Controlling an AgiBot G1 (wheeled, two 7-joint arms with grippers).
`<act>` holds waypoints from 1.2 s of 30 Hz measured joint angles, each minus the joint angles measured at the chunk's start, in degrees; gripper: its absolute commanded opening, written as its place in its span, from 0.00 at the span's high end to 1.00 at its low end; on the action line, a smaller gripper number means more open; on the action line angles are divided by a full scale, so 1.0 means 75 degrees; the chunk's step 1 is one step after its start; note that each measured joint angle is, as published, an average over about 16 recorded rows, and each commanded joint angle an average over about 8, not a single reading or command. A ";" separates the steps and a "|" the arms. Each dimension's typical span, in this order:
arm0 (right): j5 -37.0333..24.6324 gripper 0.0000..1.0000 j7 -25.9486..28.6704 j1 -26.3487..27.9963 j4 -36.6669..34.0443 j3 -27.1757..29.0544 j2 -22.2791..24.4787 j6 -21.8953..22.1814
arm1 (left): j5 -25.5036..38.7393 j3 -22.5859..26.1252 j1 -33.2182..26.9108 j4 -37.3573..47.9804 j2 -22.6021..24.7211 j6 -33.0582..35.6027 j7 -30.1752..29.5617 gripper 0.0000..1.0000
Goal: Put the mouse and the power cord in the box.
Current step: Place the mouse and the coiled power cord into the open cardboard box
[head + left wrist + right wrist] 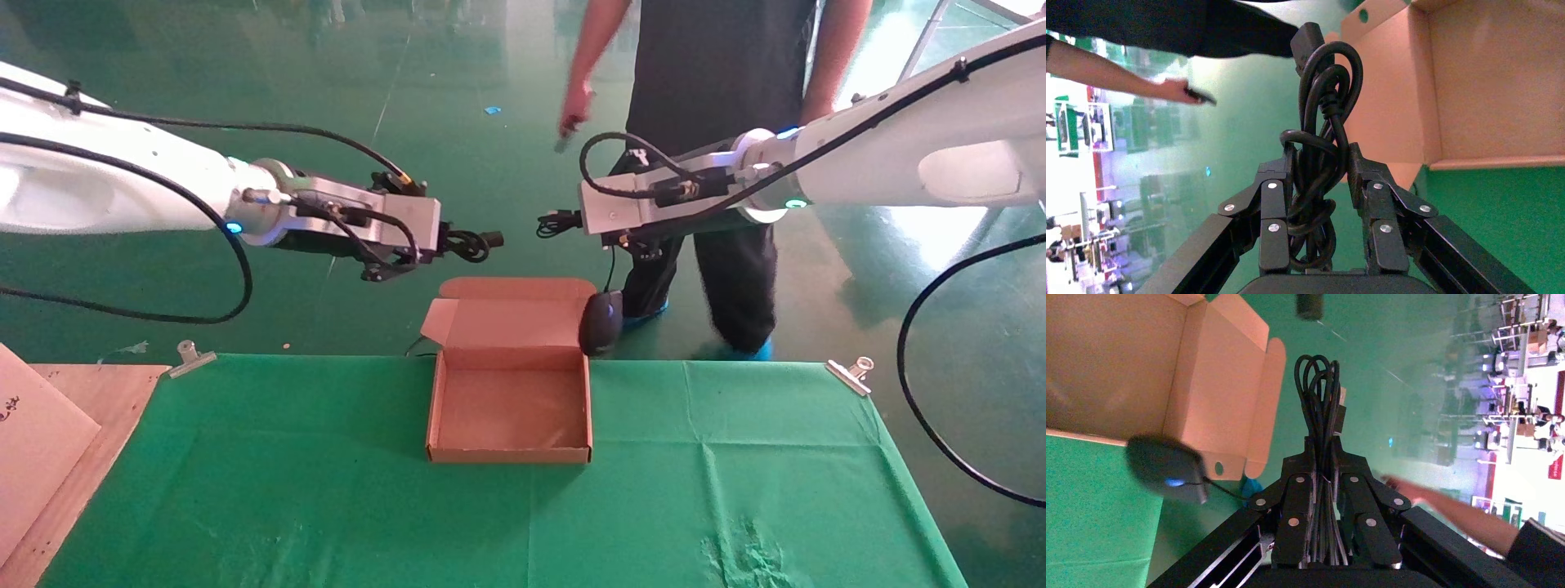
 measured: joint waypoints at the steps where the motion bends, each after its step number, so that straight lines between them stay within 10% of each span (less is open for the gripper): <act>1: 0.0014 1.00 0.0014 0.0020 0.0003 -0.0019 0.0009 -0.0043 | -0.0041 -0.0014 0.0081 -0.0045 0.0009 -0.0044 0.0071 1.00; 25: 0.0381 1.00 -0.0508 0.0573 -0.0758 -0.0055 0.0365 -0.2097 | -0.2933 0.0061 0.3907 -0.2268 0.0168 -0.2740 0.3452 1.00; 34: 0.0408 1.00 -0.0777 0.0461 -0.1003 -0.0045 0.0363 -0.2158 | -0.3623 0.0783 0.4191 -0.2319 0.0154 -0.3247 0.3689 0.02; 36: 0.0410 1.00 -0.0818 0.0433 -0.1044 -0.0045 0.0357 -0.2125 | -0.3745 0.0927 0.4187 -0.2316 0.0151 -0.3342 0.3697 0.00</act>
